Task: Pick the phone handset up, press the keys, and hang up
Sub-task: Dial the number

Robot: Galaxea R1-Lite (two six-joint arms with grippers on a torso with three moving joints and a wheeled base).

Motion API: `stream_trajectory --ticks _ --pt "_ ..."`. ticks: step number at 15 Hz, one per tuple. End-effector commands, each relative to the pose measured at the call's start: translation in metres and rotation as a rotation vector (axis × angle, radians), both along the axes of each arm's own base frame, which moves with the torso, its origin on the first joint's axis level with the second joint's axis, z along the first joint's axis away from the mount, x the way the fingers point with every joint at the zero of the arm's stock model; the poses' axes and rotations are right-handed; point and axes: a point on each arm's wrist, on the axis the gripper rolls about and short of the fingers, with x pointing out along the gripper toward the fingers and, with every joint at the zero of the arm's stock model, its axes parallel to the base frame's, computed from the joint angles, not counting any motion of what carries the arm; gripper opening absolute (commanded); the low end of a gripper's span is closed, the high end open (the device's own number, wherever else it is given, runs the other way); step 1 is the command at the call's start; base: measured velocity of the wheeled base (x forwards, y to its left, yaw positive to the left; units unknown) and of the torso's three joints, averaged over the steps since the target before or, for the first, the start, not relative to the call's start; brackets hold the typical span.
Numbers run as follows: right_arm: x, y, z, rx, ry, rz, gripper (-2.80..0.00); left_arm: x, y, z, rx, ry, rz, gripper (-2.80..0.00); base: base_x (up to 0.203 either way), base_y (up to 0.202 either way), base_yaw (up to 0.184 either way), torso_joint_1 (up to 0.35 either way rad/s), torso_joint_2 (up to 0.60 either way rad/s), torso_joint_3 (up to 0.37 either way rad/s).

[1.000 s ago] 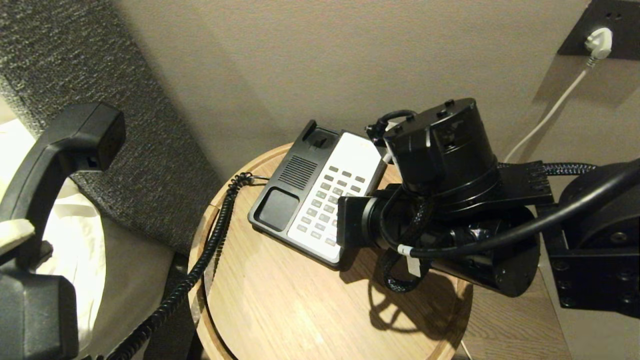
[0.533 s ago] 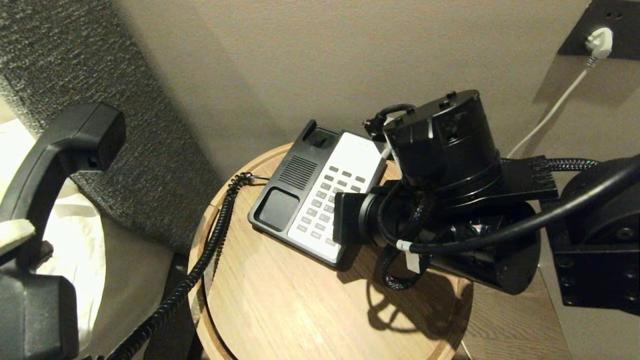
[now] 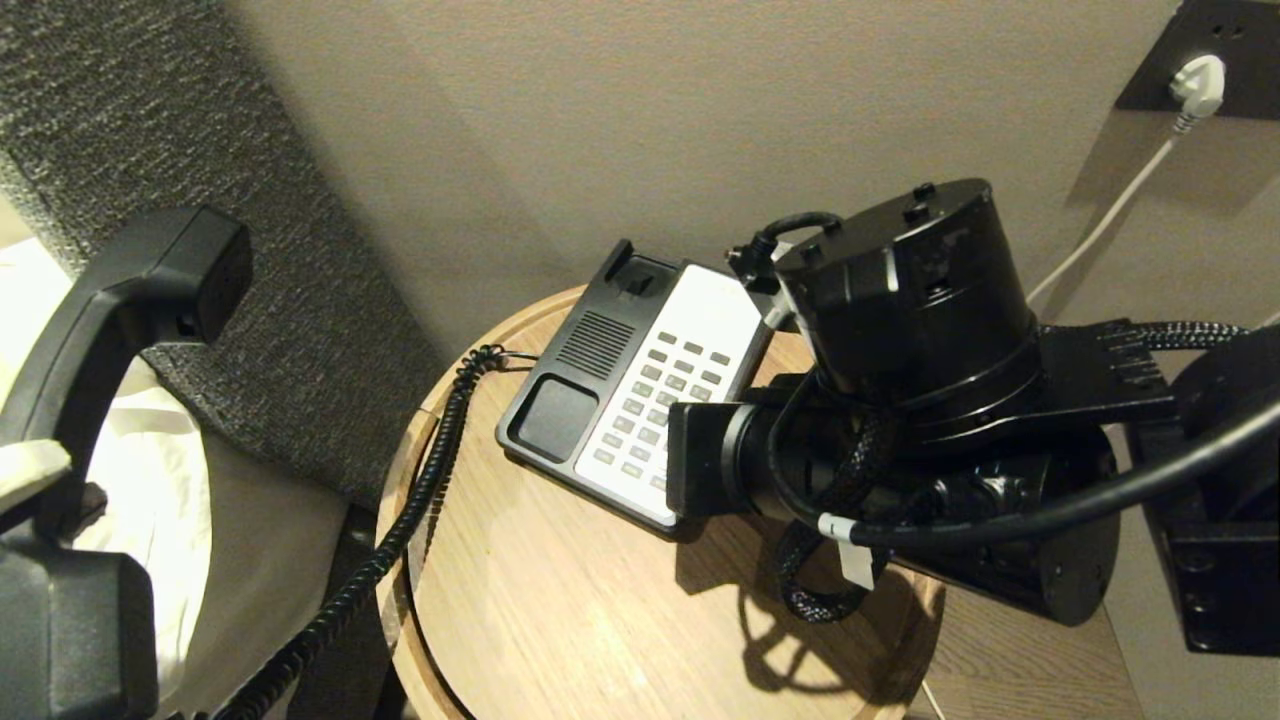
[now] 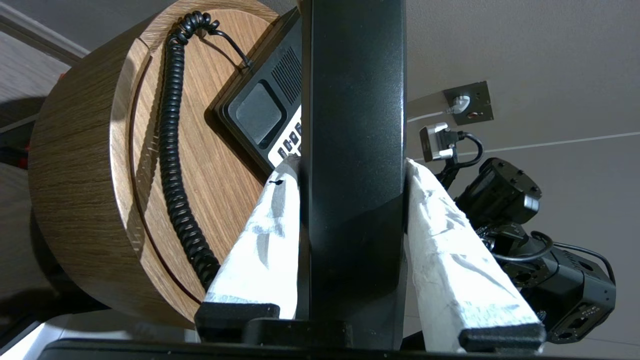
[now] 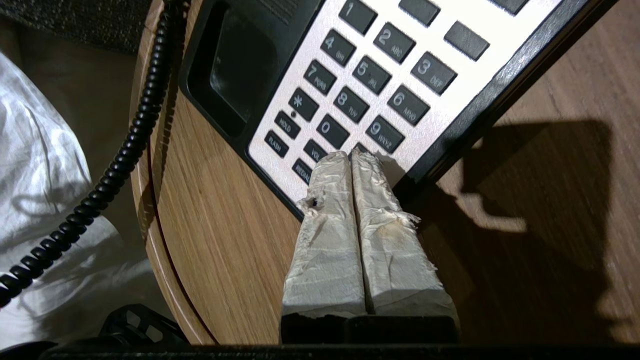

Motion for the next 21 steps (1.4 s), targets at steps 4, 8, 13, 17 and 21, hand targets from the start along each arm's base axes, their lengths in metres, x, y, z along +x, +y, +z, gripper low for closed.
stream_trajectory --ticks 4,8,13,17,21 --pt "0.0 0.004 -0.013 -0.022 0.034 0.004 -2.8 0.0 0.0 0.0 -0.004 0.001 0.0 -2.8 0.0 0.0 0.0 0.0 0.0 0.0" --pt "0.001 0.005 -0.016 -0.027 0.039 0.003 -2.8 0.0 0.0 -0.001 -0.004 0.005 -0.001 -2.8 0.0 0.0 0.0 0.0 0.0 0.0" --pt "0.0 0.005 -0.016 -0.023 0.047 0.002 -2.8 0.0 0.0 -0.001 -0.004 0.005 -0.002 -2.8 0.0 0.0 0.0 0.0 0.0 0.0" --pt "-0.001 0.005 -0.018 -0.029 0.052 0.005 -2.8 0.0 0.0 -0.001 -0.004 0.005 -0.002 -2.8 0.0 0.0 0.0 0.0 0.0 0.0" --pt "-0.004 0.005 -0.017 -0.013 0.066 0.026 -2.8 -0.001 0.0 -0.001 -0.005 0.002 -0.002 -2.8 0.0 0.0 0.0 0.0 0.0 0.0"
